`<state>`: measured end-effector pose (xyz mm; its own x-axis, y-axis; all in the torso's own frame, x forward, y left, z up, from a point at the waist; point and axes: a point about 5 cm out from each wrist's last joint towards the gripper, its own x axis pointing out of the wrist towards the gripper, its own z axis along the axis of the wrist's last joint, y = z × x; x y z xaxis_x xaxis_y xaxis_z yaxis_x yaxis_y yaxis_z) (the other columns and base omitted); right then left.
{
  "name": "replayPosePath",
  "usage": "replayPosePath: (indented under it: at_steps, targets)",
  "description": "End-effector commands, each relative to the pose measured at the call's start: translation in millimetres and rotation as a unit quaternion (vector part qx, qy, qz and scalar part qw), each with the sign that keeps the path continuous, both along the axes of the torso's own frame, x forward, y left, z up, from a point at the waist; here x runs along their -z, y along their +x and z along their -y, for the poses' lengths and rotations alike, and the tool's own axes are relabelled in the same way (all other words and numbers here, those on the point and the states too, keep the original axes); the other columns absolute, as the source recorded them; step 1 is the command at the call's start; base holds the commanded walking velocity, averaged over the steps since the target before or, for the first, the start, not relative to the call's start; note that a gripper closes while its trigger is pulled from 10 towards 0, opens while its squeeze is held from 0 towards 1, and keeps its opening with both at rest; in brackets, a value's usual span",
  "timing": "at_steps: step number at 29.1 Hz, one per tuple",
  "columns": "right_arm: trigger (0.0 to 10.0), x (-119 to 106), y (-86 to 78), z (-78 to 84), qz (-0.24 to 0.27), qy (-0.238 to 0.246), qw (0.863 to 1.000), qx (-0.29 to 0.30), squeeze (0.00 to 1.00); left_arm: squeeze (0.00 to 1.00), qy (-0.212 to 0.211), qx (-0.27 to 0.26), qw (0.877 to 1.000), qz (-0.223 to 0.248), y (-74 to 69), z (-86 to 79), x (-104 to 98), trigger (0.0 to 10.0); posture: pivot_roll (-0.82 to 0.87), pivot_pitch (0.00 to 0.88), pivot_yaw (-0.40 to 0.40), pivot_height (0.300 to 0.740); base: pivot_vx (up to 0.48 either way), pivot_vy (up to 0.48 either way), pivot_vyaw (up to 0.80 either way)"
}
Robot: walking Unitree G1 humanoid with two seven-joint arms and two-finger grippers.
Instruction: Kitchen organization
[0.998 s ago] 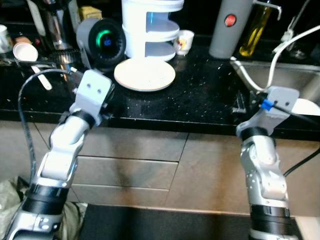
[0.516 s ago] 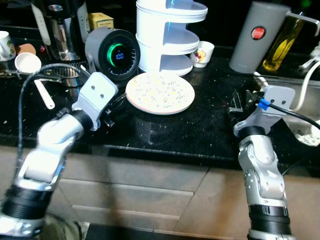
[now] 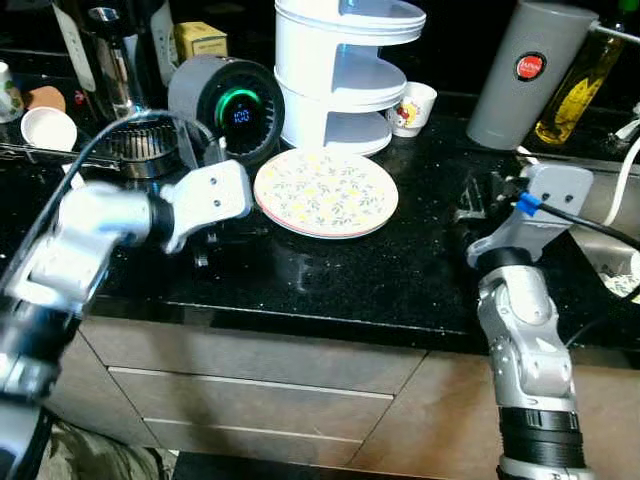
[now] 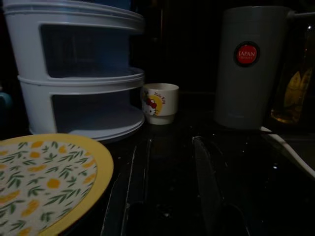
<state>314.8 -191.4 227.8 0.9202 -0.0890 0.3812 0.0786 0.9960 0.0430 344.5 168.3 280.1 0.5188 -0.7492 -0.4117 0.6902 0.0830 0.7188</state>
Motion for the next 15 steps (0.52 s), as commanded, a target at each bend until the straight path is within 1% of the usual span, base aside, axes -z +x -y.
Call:
replayPosePath:
  at_steps: [1,2,3,4,6,7,8,10,12,13,15]
  targets:
    - [10.0,-2,-2.5,1.5,0.002,-0.003,1.000,0.003,0.00,0.00,0.044,-0.005,0.999,0.013,7.5,-0.4,8,10.0,0.11,0.017,-0.045,0.740,0.000,0.000,0.00]
    - [10.0,-2,-2.5,0.9,0.003,-0.003,1.000,0.002,0.00,0.00,0.056,-0.007,0.998,0.025,11.1,0.7,7,10.0,0.11,0.017,-0.045,0.740,0.000,0.000,0.00]
    - [10.0,-2,-2.5,0.9,0.003,-0.003,1.000,0.002,0.00,0.00,0.056,-0.007,0.998,0.025,11.1,0.7,7,10.0,0.11,0.017,-0.045,0.740,0.000,0.000,0.00]
    - [10.0,-2,-2.5,0.0,0.003,-0.004,1.000,0.000,0.00,0.00,0.062,-0.006,0.998,0.033,15.5,3.8,5,10.0,0.11,0.018,-0.047,0.740,0.000,0.000,0.00]
    - [10.0,-3,-3.1,-1.3,0.004,-0.006,1.000,-0.002,0.00,0.00,0.089,0.013,0.995,0.045,20.1,10.8,2,10.0,0.11,0.021,-0.049,0.740,0.000,0.000,0.00]
    - [10.0,-3,-3.4,-1.8,0.004,-0.007,1.000,-0.003,0.00,0.00,0.112,0.026,0.992,0.055,21.5,14.8,3,10.0,0.11,0.024,-0.049,0.740,0.000,0.000,0.00]
    - [10.0,-3,-3.4,-1.8,0.004,-0.007,1.000,-0.003,0.00,0.00,0.112,0.026,0.992,0.055,21.5,14.8,3,10.0,0.11,0.024,-0.049,0.740,0.000,0.000,0.00]
    - [10.0,-3,-4.1,-2.5,0.003,-0.007,1.000,-0.004,0.00,0.00,0.139,0.041,0.987,0.065,23.8,19.8,4,10.0,0.10,0.031,-0.048,0.740,0.000,0.000,0.00]
    - [10.0,-2,-6.1,-4.0,0.002,-0.008,1.000,-0.005,0.00,0.00,0.151,0.061,0.983,0.079,26.6,31.0,4,10.0,0.10,0.040,-0.042,0.740,0.000,0.000,0.00]
    - [10.0,-2,-6.1,-4.0,0.002,-0.008,1.000,-0.005,0.00,0.00,0.151,0.061,0.983,0.079,26.6,31.0,4,10.0,0.10,0.040,-0.042,0.740,0.000,0.000,0.00]
    - [10.0,-2,-9.3,-6.9,0.002,-0.009,1.000,-0.006,0.00,0.01,0.172,0.077,0.977,0.099,31.2,42.0,3,10.0,0.08,0.051,-0.022,0.740,0.000,0.000,0.00]
